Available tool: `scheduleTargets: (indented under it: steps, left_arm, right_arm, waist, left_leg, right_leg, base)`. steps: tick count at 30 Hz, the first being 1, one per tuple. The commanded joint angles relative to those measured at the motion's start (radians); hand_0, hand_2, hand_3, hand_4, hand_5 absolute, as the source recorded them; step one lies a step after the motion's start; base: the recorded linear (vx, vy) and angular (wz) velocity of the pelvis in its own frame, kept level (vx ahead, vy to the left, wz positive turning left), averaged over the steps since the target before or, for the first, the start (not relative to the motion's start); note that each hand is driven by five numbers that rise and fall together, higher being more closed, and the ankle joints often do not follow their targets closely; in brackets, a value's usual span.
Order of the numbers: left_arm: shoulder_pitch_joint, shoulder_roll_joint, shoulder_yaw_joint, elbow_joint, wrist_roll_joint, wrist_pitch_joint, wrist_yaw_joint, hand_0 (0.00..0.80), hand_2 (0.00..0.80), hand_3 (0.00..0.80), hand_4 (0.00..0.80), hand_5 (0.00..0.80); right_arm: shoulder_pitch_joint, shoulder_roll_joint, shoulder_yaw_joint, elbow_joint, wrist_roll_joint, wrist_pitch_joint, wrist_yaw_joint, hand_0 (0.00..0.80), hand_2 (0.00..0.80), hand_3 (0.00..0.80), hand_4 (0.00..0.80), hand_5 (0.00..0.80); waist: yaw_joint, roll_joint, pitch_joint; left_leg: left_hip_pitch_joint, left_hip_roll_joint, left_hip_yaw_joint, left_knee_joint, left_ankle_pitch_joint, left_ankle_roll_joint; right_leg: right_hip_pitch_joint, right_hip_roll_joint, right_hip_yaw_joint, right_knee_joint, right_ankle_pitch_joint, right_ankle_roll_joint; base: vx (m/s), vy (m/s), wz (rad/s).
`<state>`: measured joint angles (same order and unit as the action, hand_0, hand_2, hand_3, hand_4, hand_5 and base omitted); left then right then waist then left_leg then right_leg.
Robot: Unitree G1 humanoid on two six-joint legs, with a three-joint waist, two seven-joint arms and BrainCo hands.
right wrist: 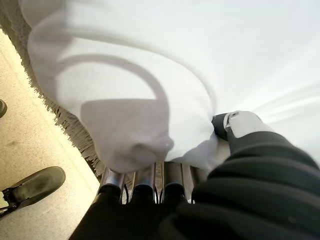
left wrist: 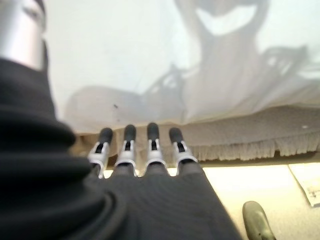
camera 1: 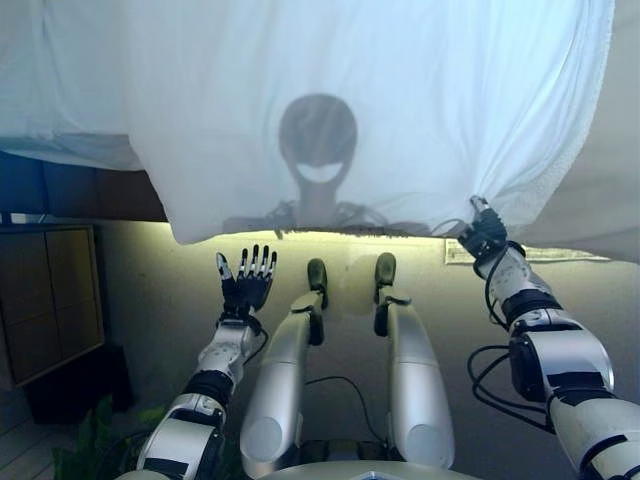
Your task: Make the bed neatly
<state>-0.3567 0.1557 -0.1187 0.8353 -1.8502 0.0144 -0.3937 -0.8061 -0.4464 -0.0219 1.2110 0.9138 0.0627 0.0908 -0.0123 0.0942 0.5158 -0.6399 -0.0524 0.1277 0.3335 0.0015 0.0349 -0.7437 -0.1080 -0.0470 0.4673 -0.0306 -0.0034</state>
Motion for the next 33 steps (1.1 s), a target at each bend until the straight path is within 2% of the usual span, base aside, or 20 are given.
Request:
scheduleTargets:
  steps: [1,6,12,18,20,21,23,25,27,30,33]
  left_arm:
    - [0.014,-0.063,0.009,-0.030,-0.034,-0.027,-0.019,0.000,0.000,0.000,0.000,0.000]
    - [0.010,-0.059,0.007,-0.029,-0.031,-0.028,-0.012,0.000,0.000,0.000,0.000,0.000]
    - [0.000,-0.036,0.030,-0.008,-0.023,-0.024,0.008,0.000,0.000,0.000,0.000,0.000]
    - [-0.025,-0.001,0.064,0.044,-0.011,-0.002,0.007,0.000,0.000,0.000,0.000,0.000]
    - [-0.032,0.015,0.075,0.057,-0.005,0.006,0.005,0.000,0.000,0.000,0.000,0.000]
    - [-0.036,0.025,0.079,0.062,-0.003,0.010,0.009,0.000,0.000,0.000,0.000,0.000]
    - [-0.044,0.045,0.086,0.061,0.003,0.019,0.021,0.000,0.000,0.000,0.000,0.000]
    - [-0.045,0.066,0.088,0.041,0.004,0.022,0.046,0.000,0.000,0.000,0.000,0.000]
    - [-0.033,0.087,0.091,-0.001,0.004,0.013,0.082,0.000,0.000,0.000,0.000,0.000]
    - [-0.010,0.103,0.105,-0.029,0.014,0.008,0.106,0.000,0.000,0.000,0.000,0.000]
    - [0.001,0.104,0.119,-0.015,0.045,0.029,0.121,0.000,0.000,0.000,0.000,0.000]
  right_arm:
    - [0.215,0.050,0.104,0.098,-0.071,0.114,-0.064,0.000,0.000,0.000,0.000,0.000]
    - [0.190,0.029,0.078,0.100,-0.012,0.128,-0.090,0.000,0.000,0.000,0.000,0.000]
    - [0.185,0.039,0.067,0.107,-0.016,0.151,-0.111,0.000,0.000,0.000,0.000,0.000]
    - [0.221,0.048,0.076,0.140,-0.126,0.209,-0.093,0.000,0.000,0.000,0.000,0.000]
    - [0.243,0.052,0.080,0.152,-0.169,0.207,-0.078,0.000,0.000,0.000,0.000,0.000]
    - [0.254,0.051,0.085,0.155,-0.213,0.185,-0.070,0.000,0.000,0.000,0.000,0.000]
    - [0.271,0.046,0.109,0.139,-0.314,0.073,-0.043,0.000,0.000,0.000,0.000,0.000]
    - [0.281,0.034,0.137,0.076,-0.347,-0.062,0.014,0.000,0.000,0.000,0.000,0.000]
    - [0.314,0.034,0.188,-0.077,-0.322,-0.157,0.049,0.000,0.000,0.000,0.000,0.000]
    - [0.364,0.019,0.211,-0.228,-0.293,-0.260,0.076,0.000,0.000,0.000,0.000,0.000]
    - [0.343,0.004,0.196,-0.220,-0.292,-0.303,0.112,0.000,0.000,0.000,0.000,0.000]
  waist:
    - [-0.019,0.115,0.004]
    - [-0.013,0.113,0.004]
    - [-0.007,0.090,0.004]
    - [-0.010,0.053,0.004]
    - [-0.009,0.038,0.004]
    - [-0.009,0.031,0.004]
    - [-0.009,0.016,0.004]
    - [-0.009,0.005,0.002]
    - [-0.013,-0.013,-0.001]
    - [-0.019,-0.034,-0.007]
    - [-0.011,-0.043,-0.017]
  left_leg:
    - [-0.030,-0.044,0.002,0.025,-0.001,-0.006]
    - [-0.021,-0.046,0.000,0.028,-0.004,-0.004]
    - [0.019,-0.043,-0.003,0.020,-0.010,-0.004]
    - [0.084,-0.029,-0.001,0.016,-0.020,-0.006]
    - [0.105,-0.022,0.000,0.018,-0.023,-0.007]
    - [0.116,-0.018,0.000,0.018,-0.025,-0.007]
    - [0.132,-0.011,-0.001,0.017,-0.026,-0.009]
    - [0.143,-0.007,-0.003,0.016,-0.026,-0.010]
    - [0.150,-0.004,-0.004,0.011,-0.024,-0.010]
    - [0.148,-0.002,-0.004,0.012,-0.025,-0.007]
    - [0.151,-0.003,-0.008,0.015,-0.032,-0.006]
  right_leg:
    - [-0.044,0.018,-0.002,0.025,0.013,0.039]
    - [-0.031,0.014,-0.007,0.025,0.013,0.041]
    - [0.019,0.015,-0.020,0.014,0.016,0.044]
    - [0.101,0.014,-0.035,-0.007,0.017,0.045]
    - [0.128,0.012,-0.041,-0.014,0.019,0.047]
    - [0.142,0.010,-0.043,-0.018,0.020,0.049]
    - [0.165,0.006,-0.049,-0.028,0.026,0.052]
    - [0.179,0.004,-0.051,-0.036,0.030,0.054]
    - [0.188,0.008,-0.050,-0.042,0.032,0.055]
    - [0.186,0.014,-0.049,-0.041,0.031,0.056]
    - [0.188,0.023,-0.051,-0.035,0.022,0.055]
  base:
    - [-0.011,0.038,-0.08]
    - [-0.005,-0.005,-0.01]
    - [-0.013,-0.051,0.00]
    - [0.021,-0.062,-0.05]
    - [0.052,-0.089,-0.05]
    - [0.074,-0.105,-0.05]
    - [0.066,-0.093,-0.03]
    - [0.054,-0.070,-0.01]
    - [0.037,-0.079,-0.01]
    - [0.025,-0.082,0.00]
    - [0.023,-0.086,0.03]
